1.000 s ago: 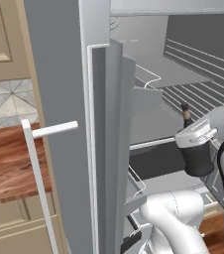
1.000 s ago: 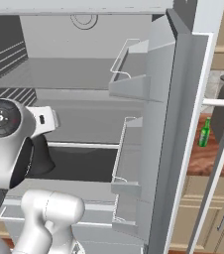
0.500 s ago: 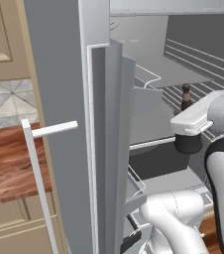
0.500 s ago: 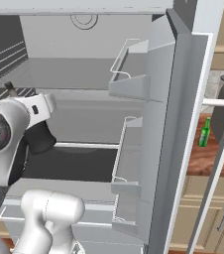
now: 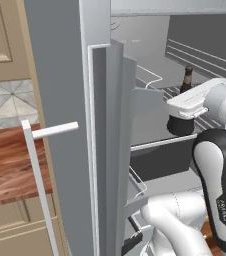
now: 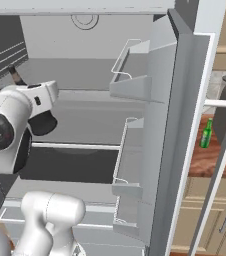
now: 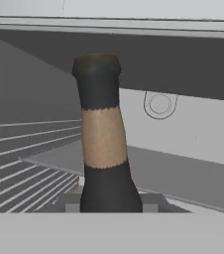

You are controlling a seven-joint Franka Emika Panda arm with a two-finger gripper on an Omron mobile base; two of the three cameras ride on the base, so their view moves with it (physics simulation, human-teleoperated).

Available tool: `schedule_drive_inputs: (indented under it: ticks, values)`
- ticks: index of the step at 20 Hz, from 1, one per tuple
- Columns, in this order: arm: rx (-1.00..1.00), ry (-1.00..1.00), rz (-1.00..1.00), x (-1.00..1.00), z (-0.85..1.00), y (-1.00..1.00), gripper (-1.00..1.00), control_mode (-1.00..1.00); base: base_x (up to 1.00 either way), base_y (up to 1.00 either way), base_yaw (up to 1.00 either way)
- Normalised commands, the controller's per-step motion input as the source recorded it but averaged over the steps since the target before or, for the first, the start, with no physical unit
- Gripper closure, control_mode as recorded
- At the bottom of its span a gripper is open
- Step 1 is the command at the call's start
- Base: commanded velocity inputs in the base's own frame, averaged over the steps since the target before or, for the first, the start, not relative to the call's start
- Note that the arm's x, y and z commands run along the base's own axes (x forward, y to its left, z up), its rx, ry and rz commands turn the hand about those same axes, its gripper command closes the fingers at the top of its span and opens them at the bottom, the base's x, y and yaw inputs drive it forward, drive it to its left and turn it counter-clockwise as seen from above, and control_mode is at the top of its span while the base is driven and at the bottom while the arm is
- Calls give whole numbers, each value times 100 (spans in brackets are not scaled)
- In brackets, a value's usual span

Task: Place the liquor and beer on the top shelf of the fridge to keep them out of children's reach, and place the bell pepper on lower shelves for easy access.

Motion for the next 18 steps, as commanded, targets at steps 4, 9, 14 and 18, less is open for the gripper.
schedule_drive_inputs:
  ticks: [4, 9, 14, 18]
  values:
    - [7, 0, -8, 21, 64, 0, 100, -100, 0, 0, 0]
    - [10, 0, -8, 28, 43, -1, 100, -100, 0, 0, 0]
    - [13, 0, -6, 24, 2, -2, 100, -100, 0, 0, 0]
    - [15, 0, -5, 37, 0, 0, 100, -100, 0, 0, 0]
